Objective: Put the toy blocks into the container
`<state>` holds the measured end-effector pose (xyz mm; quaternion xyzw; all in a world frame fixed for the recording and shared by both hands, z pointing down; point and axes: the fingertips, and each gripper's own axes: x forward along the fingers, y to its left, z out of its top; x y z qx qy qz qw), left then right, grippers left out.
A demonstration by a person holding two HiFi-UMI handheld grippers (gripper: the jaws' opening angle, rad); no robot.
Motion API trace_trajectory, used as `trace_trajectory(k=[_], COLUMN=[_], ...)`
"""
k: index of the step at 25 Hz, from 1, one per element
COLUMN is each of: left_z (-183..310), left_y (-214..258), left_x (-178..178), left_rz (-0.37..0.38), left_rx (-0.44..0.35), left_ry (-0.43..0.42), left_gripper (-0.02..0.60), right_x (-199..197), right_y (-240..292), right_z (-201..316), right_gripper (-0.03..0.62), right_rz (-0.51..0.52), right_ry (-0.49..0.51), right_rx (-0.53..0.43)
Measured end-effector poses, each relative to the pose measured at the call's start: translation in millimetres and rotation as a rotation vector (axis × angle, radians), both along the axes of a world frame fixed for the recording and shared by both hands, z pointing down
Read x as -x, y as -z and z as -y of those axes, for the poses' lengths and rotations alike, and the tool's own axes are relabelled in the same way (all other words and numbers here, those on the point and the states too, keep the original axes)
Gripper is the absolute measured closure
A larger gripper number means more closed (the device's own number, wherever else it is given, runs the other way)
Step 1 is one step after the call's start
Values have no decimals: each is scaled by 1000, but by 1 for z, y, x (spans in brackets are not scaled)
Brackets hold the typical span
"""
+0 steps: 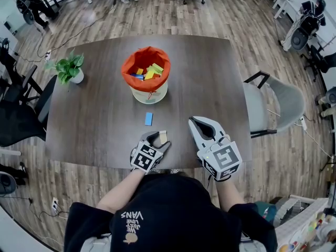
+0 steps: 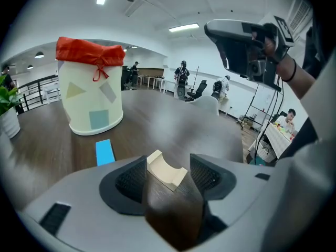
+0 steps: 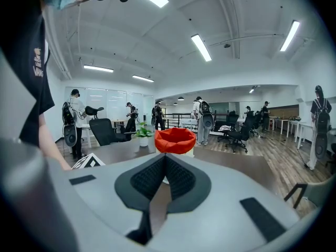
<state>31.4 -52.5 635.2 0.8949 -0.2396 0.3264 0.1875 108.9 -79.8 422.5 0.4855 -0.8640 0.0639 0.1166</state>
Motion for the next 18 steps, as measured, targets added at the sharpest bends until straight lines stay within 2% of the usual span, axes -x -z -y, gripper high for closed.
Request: trace_trajectory(k=[1,4,9,14,18], left_z=[-1,-6,-13,-5,-4], left_y=[-2,-12,-30,-39,-39], left_x=[0,0,-3,-3,0], left_rz=[10,40,113,134,141], left_rx=[1,12,44,50,48], left_ry=[8,9,20,95,104], left_gripper=[319,268,267,270,298], right_x=[0,0,-1,-3,-6], right_y=[0,1,1,1,2], right_z=[0,-1,-3,-4,-5], right_gripper=[576,576,576,576,576], right_rz=[0,0,-2,-4,-6], right_ry=[0,0,-4,-9,-11], right_rx=[0,-1,1,0,-2])
